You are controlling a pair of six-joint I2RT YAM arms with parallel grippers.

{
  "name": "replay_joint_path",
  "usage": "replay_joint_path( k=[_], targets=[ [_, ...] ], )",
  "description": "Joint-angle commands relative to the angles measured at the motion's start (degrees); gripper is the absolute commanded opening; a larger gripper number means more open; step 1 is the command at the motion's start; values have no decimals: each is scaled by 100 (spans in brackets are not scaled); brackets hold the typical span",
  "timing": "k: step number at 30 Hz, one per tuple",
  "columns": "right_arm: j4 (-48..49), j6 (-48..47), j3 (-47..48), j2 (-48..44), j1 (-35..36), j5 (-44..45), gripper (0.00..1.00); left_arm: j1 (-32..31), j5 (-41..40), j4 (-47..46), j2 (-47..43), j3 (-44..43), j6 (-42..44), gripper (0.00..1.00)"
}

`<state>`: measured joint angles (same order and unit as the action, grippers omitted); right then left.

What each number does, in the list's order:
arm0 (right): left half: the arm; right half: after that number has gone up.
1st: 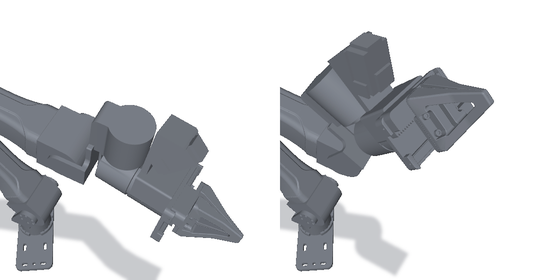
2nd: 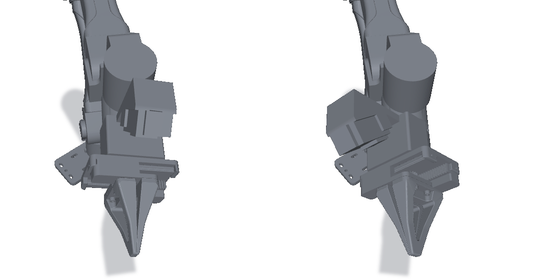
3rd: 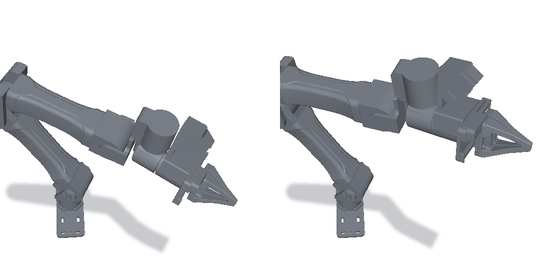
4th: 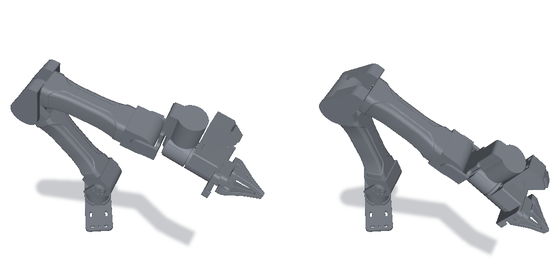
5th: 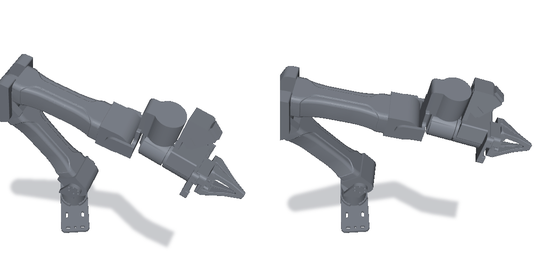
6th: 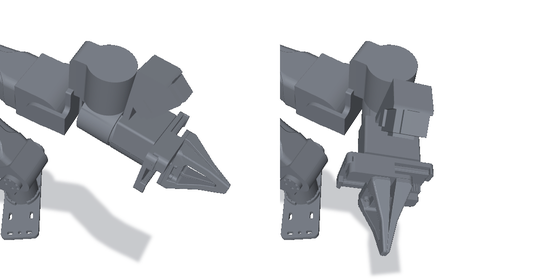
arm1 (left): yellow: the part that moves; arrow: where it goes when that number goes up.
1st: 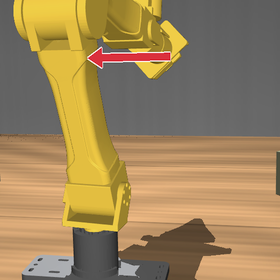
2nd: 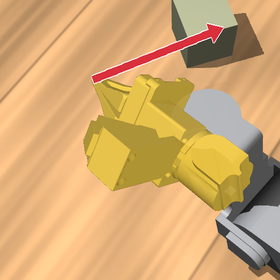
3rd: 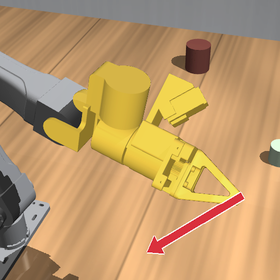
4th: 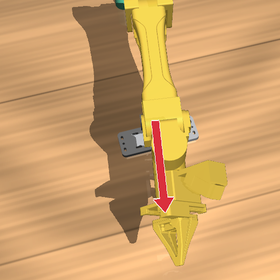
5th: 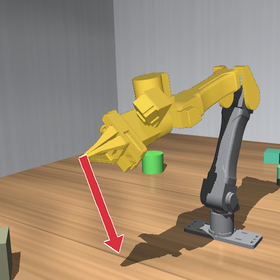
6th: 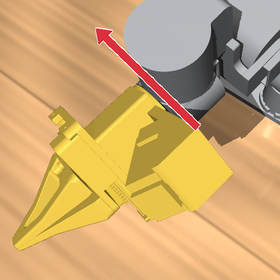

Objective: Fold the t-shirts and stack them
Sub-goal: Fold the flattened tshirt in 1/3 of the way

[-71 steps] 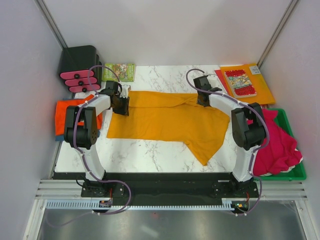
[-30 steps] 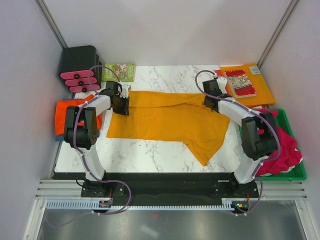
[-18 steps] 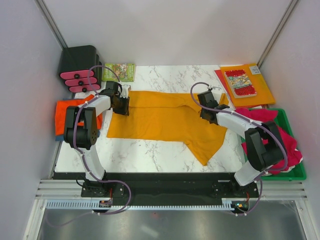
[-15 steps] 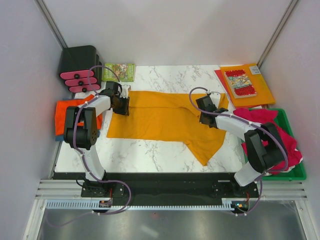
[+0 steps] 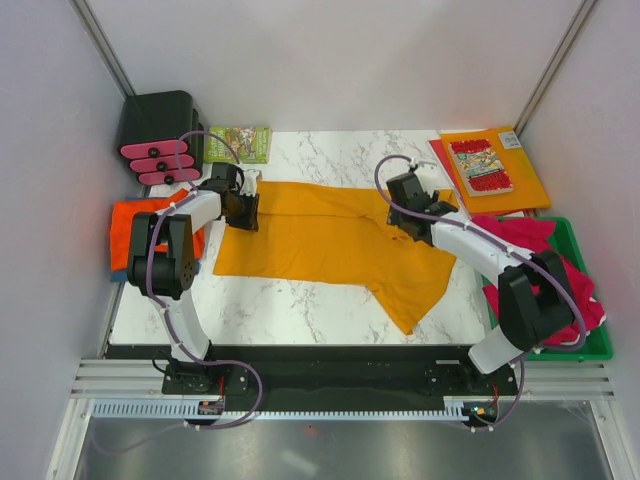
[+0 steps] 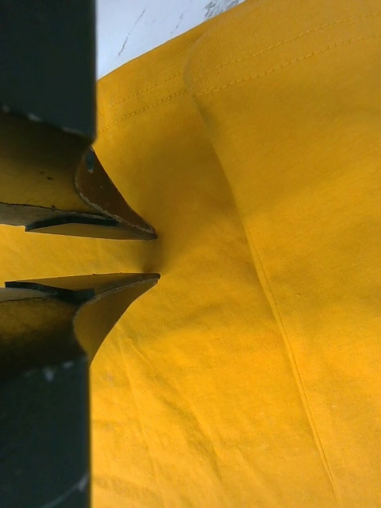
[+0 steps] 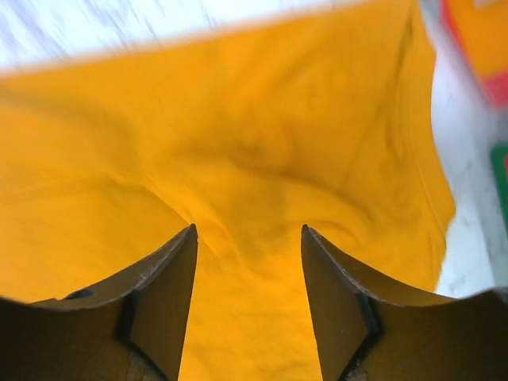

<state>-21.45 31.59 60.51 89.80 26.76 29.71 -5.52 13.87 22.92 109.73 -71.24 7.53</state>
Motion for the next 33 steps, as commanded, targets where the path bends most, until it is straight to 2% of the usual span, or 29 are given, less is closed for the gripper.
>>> replay_joint_path(
  k=[1, 2, 4, 5, 6, 10, 15, 22, 27, 33],
  targets=[
    [194, -470, 1162, 606, -232, 333, 56, -55, 20, -68, -154, 49, -23, 31],
    [168, -496, 1304, 783, -294, 281, 39, -55, -50, -94, -163, 32, -76, 31],
    [11, -558, 1777, 1326, -487, 210, 19, -46, -103, -165, -180, -99, -146, 31],
    [-17, -567, 1919, 1495, -523, 201, 6, -46, -138, -173, -180, -170, -199, 31],
    [-34, -575, 2173, 1662, -558, 193, 1, -46, -174, -191, -172, -249, -225, 31],
    [-113, -584, 2649, 2461, -716, 26, 0, -46, -323, -235, -49, -758, -287, 32],
    [-192, -531, 3019, 2964, -778, -45, 0, -11, -534, -314, 215, -1356, -366, 33],
    [-289, -567, 3151, 3360, -795, -54, 0, -2, -736, 300, 1409, -2815, -235, 33],
    [-386, -576, 3212, 3544, -839, -71, 0, -11, -824, 556, 2007, -3158, -120, 32],
    [-640, -532, 3546, 3860, -936, -194, 0, -2, -894, 793, 2306, -3246, -32, 31]
  ],
)
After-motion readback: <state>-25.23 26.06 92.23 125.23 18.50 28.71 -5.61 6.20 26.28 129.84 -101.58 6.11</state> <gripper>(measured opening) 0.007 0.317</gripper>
